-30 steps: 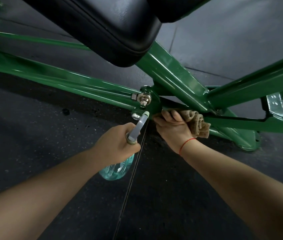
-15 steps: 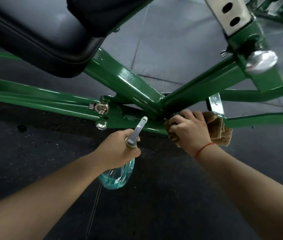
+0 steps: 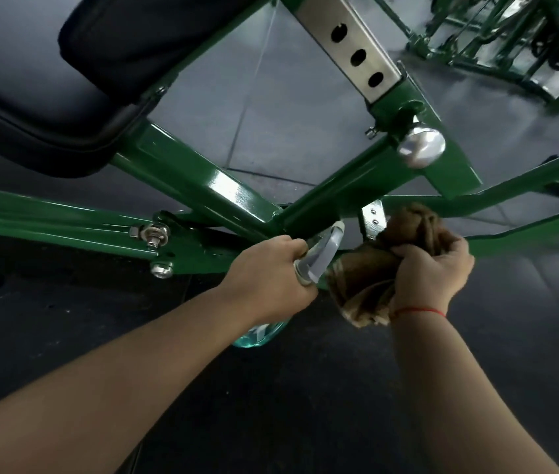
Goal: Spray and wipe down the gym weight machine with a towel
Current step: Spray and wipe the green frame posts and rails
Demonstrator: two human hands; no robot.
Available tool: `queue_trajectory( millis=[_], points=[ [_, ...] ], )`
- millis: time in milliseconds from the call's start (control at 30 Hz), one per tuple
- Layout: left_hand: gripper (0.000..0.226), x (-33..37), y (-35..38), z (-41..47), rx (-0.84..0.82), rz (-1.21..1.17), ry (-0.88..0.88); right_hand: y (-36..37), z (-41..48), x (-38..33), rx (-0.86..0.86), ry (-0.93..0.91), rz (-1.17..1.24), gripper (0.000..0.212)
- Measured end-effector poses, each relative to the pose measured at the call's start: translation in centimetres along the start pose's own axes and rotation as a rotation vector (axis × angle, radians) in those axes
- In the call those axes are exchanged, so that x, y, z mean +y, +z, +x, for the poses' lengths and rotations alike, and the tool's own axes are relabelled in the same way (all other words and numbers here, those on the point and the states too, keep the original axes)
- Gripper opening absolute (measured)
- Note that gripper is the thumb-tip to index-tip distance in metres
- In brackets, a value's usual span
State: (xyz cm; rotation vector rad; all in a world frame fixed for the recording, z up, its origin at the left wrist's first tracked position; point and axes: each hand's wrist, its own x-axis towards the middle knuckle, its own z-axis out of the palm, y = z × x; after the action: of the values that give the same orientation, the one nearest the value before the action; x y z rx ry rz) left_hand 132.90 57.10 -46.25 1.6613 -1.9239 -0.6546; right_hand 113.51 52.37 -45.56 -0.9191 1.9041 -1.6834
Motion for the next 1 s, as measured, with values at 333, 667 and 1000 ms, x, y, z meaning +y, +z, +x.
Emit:
queue_trajectory(
  millis=[333,667,1000],
  points=[
    [0.015,0.0,0.0,-0.4,-0.028,-0.153,-0.094,4.4,-0.4,-1.9,-0.007,-0.37,0.103,0.06],
    [0.016,-4.4,-2.4,-3.3,0.001,-0.188,-0.236,9.1,-6.2,2.7,-0.237,-0.316,-0.333,0.078],
    [0.026,-6.4,-3.5,-4.3,0.014,-0.284,-0.228,9.0,-5.0,-3.5,0.059,-0.24,-0.002,0.074]
  ],
)
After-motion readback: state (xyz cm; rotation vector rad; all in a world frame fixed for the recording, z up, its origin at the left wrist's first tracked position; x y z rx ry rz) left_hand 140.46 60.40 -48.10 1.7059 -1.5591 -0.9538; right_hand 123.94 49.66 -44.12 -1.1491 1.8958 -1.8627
